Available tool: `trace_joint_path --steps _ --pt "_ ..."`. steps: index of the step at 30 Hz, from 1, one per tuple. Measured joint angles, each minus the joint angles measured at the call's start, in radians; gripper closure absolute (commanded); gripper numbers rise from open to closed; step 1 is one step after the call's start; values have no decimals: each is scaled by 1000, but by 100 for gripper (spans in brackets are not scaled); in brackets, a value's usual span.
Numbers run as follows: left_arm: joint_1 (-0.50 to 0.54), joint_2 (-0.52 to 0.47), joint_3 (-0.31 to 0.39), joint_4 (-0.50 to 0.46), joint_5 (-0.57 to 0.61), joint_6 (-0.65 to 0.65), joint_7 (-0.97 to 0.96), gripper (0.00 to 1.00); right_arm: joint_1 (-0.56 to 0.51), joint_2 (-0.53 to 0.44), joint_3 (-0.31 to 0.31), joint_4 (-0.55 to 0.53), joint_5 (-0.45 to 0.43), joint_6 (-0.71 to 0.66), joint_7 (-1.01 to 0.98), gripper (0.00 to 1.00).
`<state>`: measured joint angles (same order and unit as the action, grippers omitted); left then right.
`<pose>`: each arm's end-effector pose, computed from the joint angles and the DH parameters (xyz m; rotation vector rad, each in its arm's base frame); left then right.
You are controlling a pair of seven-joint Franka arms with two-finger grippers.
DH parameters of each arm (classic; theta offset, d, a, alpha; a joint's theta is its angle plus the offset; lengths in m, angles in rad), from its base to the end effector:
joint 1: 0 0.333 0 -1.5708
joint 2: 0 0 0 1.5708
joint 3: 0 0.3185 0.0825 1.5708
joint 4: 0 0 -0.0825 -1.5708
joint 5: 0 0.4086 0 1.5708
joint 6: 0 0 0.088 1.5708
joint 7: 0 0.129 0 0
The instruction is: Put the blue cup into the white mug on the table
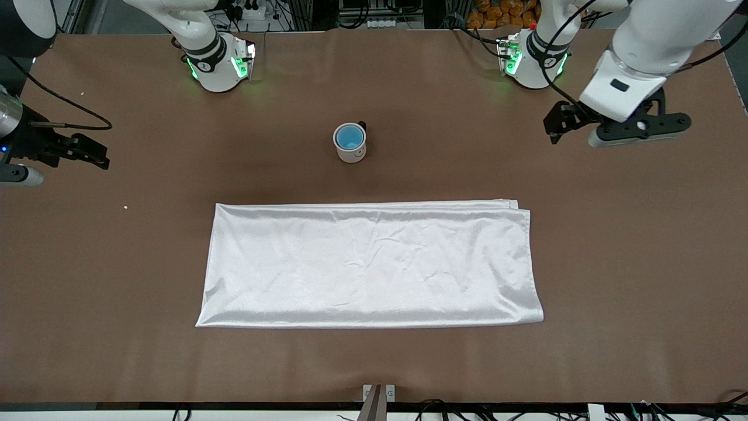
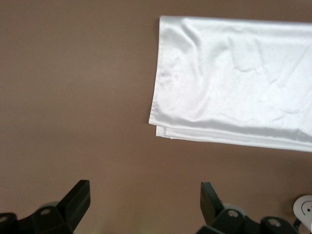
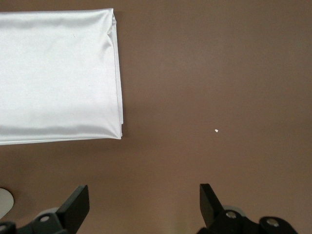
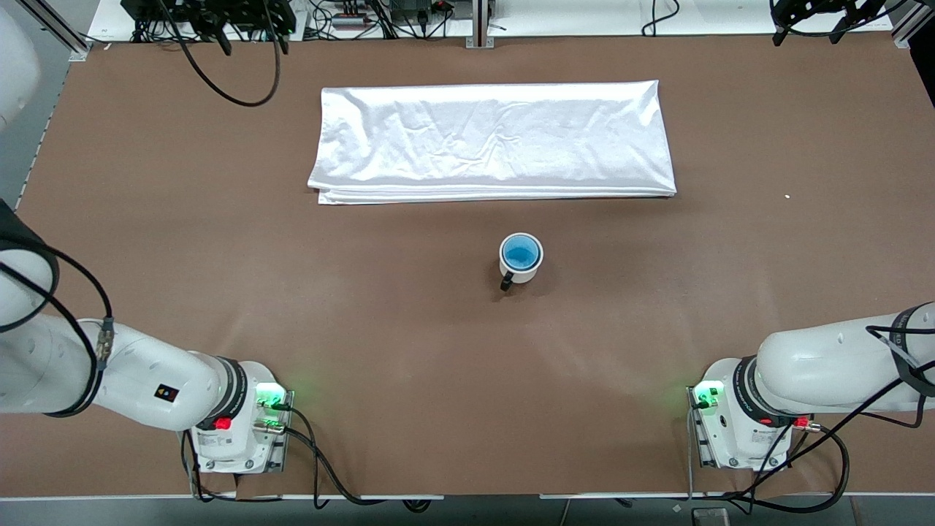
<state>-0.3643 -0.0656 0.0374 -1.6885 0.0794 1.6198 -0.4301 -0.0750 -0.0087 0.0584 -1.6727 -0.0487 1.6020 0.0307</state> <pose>0.5350 -0.1704 0.5884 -3.0650 -0.1520 -0.0391 0.5739 -0.0156 0.5623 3.0898 -0.0684 -0.0953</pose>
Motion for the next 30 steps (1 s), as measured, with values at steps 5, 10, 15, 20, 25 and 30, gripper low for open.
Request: trace_joint_path --steps 5,10,15,20,25,30 --pt "41 20 0 26 -1 1 7 0 0 -1 0 -1 0 0 0 0" --pt "76 32 -14 35 -21 1 22 0 0 -1 1 -1 1 0 1 0" --pt "107 46 -40 47 -31 3 43 0 0 -2 1 -2 11 0 2 0" --pt "110 60 -46 68 -37 3 51 0 0 -5 1 -2 29 2 3 0" --pt "110 65 -50 77 -50 3 52 0 0 -10 1 -1 33 5 3 0" --pt "110 67 -51 80 -57 3 89 0 0 -11 1 -1 34 13 3 0"
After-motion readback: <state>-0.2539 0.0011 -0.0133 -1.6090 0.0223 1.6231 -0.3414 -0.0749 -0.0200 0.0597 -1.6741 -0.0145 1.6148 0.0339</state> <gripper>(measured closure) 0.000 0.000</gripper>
